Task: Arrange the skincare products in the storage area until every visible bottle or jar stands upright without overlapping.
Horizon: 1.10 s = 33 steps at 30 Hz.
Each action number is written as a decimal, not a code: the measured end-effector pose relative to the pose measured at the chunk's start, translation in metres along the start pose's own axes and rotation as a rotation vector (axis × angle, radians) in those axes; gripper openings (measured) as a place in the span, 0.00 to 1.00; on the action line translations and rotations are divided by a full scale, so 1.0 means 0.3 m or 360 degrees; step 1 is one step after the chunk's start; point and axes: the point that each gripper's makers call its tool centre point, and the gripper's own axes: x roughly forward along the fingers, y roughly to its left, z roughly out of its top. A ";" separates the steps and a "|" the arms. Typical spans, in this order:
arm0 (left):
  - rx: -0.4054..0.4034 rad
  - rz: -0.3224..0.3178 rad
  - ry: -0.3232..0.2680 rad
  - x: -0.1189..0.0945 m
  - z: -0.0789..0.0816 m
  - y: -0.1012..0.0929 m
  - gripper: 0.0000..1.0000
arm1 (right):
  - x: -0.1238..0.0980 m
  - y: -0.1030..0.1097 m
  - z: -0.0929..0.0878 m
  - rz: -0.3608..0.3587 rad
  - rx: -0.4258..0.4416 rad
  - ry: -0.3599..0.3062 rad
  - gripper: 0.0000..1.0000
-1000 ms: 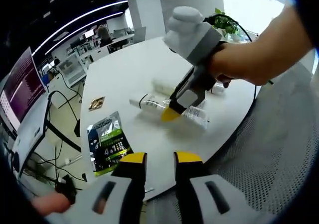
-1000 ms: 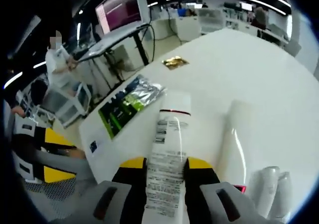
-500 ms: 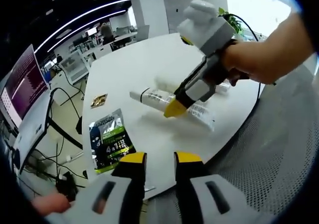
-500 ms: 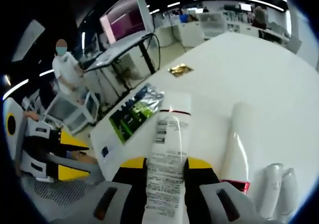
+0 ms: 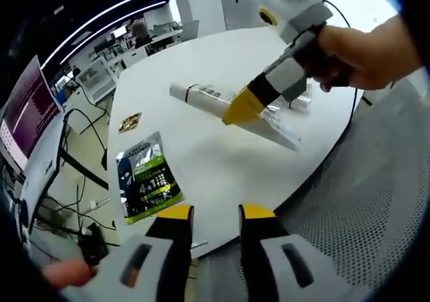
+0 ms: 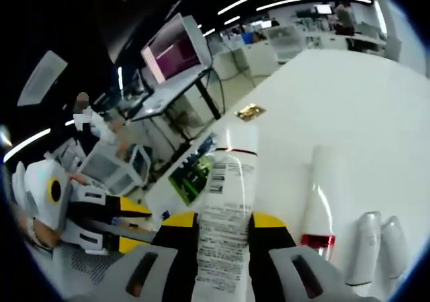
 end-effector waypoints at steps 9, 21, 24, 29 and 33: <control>-0.0009 0.0023 0.0017 -0.001 -0.007 0.006 0.27 | -0.067 -0.007 -0.003 0.0062 0.0040 -0.0108 0.24; 0.0034 0.0042 0.0017 -0.003 -0.008 0.012 0.30 | -0.126 -0.013 0.041 0.0121 0.0078 -0.0299 0.24; 0.0024 0.0051 -0.0018 -0.007 0.005 0.016 0.32 | -0.153 -0.009 0.047 0.0137 0.0073 -0.0317 0.24; 0.0004 0.0067 -0.0045 -0.011 0.015 0.021 0.36 | -0.212 -0.004 0.048 0.0159 0.0053 -0.0335 0.24; -0.0040 0.0078 -0.0099 -0.019 0.039 0.027 0.41 | -0.256 -0.010 0.048 0.0163 0.0033 -0.0353 0.24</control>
